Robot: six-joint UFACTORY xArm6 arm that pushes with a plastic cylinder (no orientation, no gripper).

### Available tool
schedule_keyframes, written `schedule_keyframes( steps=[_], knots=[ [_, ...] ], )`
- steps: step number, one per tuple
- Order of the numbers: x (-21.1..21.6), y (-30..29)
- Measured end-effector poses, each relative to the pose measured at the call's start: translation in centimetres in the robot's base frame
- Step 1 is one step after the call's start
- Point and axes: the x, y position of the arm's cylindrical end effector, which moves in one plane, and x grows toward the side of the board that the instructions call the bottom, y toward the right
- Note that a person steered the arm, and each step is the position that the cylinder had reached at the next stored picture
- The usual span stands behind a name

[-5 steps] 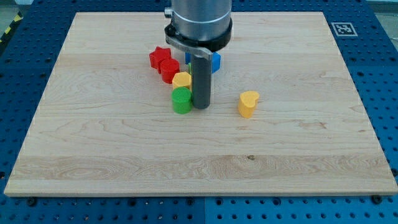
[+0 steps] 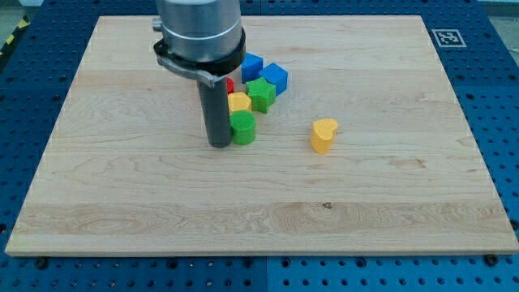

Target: Place the green circle and yellow heart diagonal to each other

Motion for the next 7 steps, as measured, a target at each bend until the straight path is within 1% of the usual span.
schedule_keyframes(
  steps=[1, 2, 3, 4, 5, 6, 7],
  knots=[
    [-2.2, 1.0],
    [-3.5, 1.1],
    [-2.7, 0.1],
    [0.3, 0.0],
    [0.8, 3.9],
    [0.8, 9.2],
    [2.2, 11.7]
  ],
)
